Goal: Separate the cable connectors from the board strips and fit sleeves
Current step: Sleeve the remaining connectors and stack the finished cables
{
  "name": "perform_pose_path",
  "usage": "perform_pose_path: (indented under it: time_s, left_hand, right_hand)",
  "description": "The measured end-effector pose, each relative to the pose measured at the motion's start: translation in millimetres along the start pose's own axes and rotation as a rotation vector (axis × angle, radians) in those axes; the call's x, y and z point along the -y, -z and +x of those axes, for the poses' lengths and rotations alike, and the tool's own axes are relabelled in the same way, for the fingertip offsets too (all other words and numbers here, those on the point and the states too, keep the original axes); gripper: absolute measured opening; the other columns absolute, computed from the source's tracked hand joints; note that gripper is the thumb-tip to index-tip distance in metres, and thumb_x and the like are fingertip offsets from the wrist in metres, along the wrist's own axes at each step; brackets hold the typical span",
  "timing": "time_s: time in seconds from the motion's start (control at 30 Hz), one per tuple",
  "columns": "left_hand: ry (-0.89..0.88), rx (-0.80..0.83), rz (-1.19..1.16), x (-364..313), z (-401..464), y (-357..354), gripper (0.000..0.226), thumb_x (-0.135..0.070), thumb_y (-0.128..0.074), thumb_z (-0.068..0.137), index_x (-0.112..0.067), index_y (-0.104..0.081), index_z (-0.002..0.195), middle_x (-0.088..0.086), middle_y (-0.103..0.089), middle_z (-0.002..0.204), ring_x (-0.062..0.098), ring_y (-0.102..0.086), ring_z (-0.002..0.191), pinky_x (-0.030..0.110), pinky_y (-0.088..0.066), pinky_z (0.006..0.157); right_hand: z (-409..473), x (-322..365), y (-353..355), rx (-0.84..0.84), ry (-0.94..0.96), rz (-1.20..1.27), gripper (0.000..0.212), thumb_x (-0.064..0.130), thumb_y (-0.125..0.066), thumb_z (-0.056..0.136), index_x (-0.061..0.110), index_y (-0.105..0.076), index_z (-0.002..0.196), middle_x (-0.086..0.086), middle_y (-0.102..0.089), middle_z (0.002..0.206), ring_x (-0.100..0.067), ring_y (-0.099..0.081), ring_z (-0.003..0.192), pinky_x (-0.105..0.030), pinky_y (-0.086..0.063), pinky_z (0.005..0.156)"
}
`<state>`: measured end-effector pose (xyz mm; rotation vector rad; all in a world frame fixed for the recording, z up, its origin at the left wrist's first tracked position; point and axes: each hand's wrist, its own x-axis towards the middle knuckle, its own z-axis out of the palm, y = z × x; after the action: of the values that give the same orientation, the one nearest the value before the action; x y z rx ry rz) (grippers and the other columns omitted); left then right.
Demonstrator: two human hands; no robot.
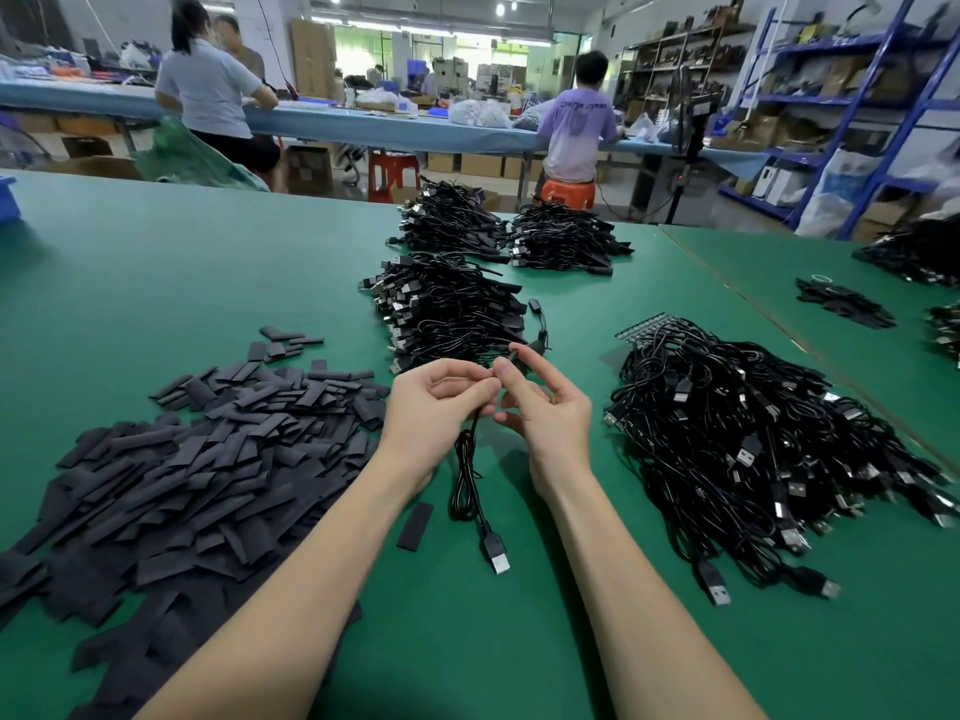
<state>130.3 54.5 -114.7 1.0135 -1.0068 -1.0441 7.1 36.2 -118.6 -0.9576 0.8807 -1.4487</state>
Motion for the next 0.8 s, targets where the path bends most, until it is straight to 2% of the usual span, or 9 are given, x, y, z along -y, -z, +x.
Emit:
perform_pose_path:
  time_s: [0.1,0.17,0.3,0.37,0.43,0.53,0.6,0.7,0.8]
  left_hand:
    - [-0.016,-0.005,0.023,0,-2,-1,0.009,0.001,-0.08,0.082,-0.005,-0.073,0.087,0.013,-0.075,0.074,0.016,-0.071,0.064,0.021,-0.056,0.067]
    - [-0.042,0.008,0.144,-3,-3,-1,0.011,-0.008,-0.081,0.084,-0.011,-0.073,0.091,0.006,-0.076,0.079,0.013,-0.072,0.069,0.021,-0.055,0.07]
    - [0.008,0.137,0.9,-9,-2,2,0.052,-0.045,-0.084,0.076,-0.03,-0.054,0.114,-0.012,-0.061,0.099,0.007,-0.062,0.09,0.023,-0.045,0.073]
    - [0.069,0.139,0.921,-9,-3,0,0.048,-0.037,-0.082,0.079,-0.027,-0.051,0.114,-0.01,-0.065,0.092,0.009,-0.064,0.085,0.025,-0.048,0.07]
    - [0.036,0.082,0.853,-7,-3,-1,0.035,-0.024,-0.079,0.083,-0.023,-0.054,0.107,-0.007,-0.07,0.081,0.013,-0.068,0.079,0.028,-0.054,0.072]
    - [-0.16,-0.047,0.86,-14,5,-1,0.032,-0.02,-0.081,0.082,-0.022,-0.052,0.096,-0.007,-0.066,0.075,0.013,-0.065,0.071,0.019,-0.048,0.064]
    - [-0.301,-0.075,0.894,-24,21,0,0.036,-0.017,-0.082,0.081,-0.021,-0.048,0.093,-0.008,-0.063,0.072,0.014,-0.062,0.068,0.025,-0.048,0.064]
    - [-0.477,0.004,1.114,-37,62,-6,0.031,-0.011,-0.076,0.083,-0.018,-0.046,0.085,-0.006,-0.054,0.069,0.024,-0.056,0.068,0.035,-0.046,0.064]
    - [-0.521,0.128,1.385,-41,98,-11,0.018,-0.012,-0.069,0.089,-0.013,-0.052,0.088,0.002,-0.058,0.086,0.031,-0.057,0.089,0.037,-0.043,0.069]
  right_hand:
    - [-1,0,-1,-0.013,-0.008,0.045,0.028,0.008,-0.083,0.084,0.022,-0.073,0.107,-0.004,-0.074,0.071,-0.01,-0.066,0.057,-0.021,-0.055,0.057]
    - [0,0,-3,-0.036,-0.009,0.055,0.028,0.007,-0.083,0.083,0.021,-0.074,0.106,-0.004,-0.075,0.072,-0.01,-0.066,0.059,-0.021,-0.056,0.059]
    - [7,6,0,-0.172,-0.022,0.223,0.028,0.004,-0.08,0.085,0.014,-0.071,0.11,-0.009,-0.076,0.081,-0.011,-0.065,0.061,-0.02,-0.056,0.061]
    - [11,10,4,-0.239,-0.029,0.327,0.029,0.002,-0.078,0.088,0.011,-0.066,0.112,-0.01,-0.076,0.081,-0.011,-0.066,0.061,-0.018,-0.056,0.059]
    - [12,11,6,-0.286,-0.032,0.381,0.03,0.003,-0.076,0.089,0.011,-0.063,0.115,-0.01,-0.076,0.081,-0.011,-0.067,0.061,-0.018,-0.056,0.059]
    - [14,13,8,-0.332,-0.051,0.368,0.03,0.013,-0.076,0.092,0.013,-0.059,0.117,-0.008,-0.075,0.08,-0.014,-0.071,0.065,-0.021,-0.058,0.06]
    - [15,14,9,-0.346,-0.108,0.334,0.03,0.02,-0.073,0.096,0.013,-0.054,0.119,-0.012,-0.074,0.086,-0.015,-0.073,0.063,-0.022,-0.058,0.058]
    - [13,16,10,-0.313,-0.169,0.228,0.024,0.021,-0.065,0.101,0.01,-0.053,0.119,-0.011,-0.073,0.086,-0.013,-0.069,0.056,-0.022,-0.056,0.052]
    - [11,15,8,-0.231,-0.205,0.096,0.015,0.019,-0.063,0.102,0.01,-0.056,0.112,-0.009,-0.075,0.087,-0.011,-0.063,0.053,-0.021,-0.055,0.051]
